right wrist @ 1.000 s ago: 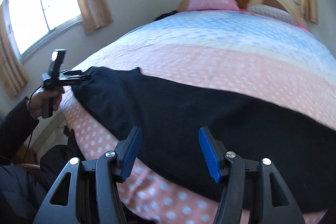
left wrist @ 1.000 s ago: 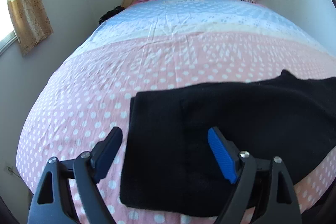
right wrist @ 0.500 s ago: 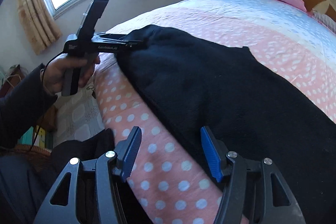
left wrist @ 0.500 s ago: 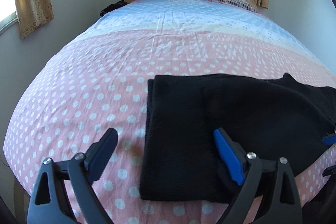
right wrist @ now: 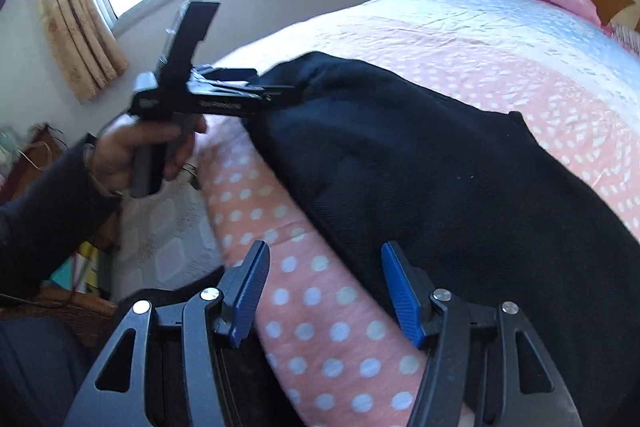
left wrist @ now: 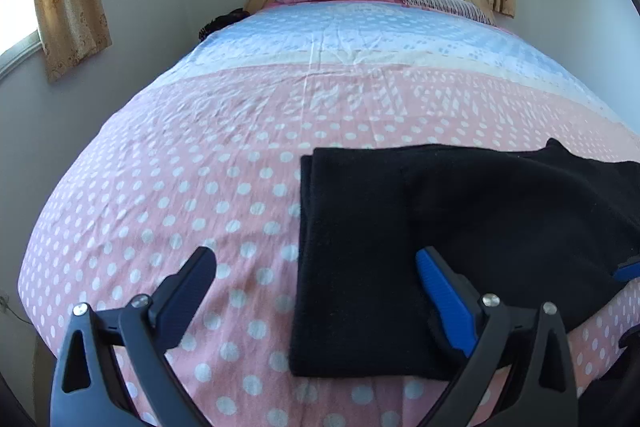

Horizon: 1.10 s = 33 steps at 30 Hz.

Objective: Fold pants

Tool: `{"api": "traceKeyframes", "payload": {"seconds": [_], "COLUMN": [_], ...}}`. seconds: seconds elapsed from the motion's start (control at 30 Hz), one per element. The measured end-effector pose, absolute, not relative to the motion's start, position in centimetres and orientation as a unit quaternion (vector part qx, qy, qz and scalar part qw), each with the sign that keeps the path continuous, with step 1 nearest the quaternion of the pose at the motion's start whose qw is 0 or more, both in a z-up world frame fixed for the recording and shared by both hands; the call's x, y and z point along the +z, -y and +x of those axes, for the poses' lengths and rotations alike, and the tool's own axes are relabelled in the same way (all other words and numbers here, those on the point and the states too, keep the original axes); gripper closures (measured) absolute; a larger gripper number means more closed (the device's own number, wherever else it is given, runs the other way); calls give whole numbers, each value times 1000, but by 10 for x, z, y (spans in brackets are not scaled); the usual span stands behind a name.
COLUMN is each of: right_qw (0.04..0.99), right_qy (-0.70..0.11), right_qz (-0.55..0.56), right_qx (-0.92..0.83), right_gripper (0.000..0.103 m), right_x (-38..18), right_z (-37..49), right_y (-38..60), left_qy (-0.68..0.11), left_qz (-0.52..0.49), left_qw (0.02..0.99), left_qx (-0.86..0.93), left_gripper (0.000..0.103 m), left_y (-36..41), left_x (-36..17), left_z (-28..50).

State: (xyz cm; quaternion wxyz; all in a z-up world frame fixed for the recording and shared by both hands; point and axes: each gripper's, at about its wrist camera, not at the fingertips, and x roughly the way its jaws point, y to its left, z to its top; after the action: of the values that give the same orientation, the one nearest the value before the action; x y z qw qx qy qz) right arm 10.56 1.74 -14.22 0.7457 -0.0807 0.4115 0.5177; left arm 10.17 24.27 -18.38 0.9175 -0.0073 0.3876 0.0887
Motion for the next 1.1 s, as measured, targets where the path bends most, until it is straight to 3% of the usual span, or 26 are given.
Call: {"api": "traceKeyframes", "payload": {"seconds": [0.27,0.63,0.87,1.1], "right_qw": [817,828,810,769], "right_qy": [-365,-398,-452,-504], "right_qz": [-59,10,74,137], "right_qx": [443,395,367,368], "right_gripper": [43,44,45,55], "right_x": [-117,-93,-114,-147], "right_z": [120,218,272,295], "right_y": [23,49,45,28], "left_qy": [-401,-409,-391,-406], "left_qz": [7,10,16,18], "left_qw": [909,905,915,911], "left_qx": [111,118,95,73], "left_gripper": [2,2,2,2], "left_y": [-233,-224,-199,-179], "left_x": [-184,-178,-162,-180], "left_z": [124,124,120,126]}}
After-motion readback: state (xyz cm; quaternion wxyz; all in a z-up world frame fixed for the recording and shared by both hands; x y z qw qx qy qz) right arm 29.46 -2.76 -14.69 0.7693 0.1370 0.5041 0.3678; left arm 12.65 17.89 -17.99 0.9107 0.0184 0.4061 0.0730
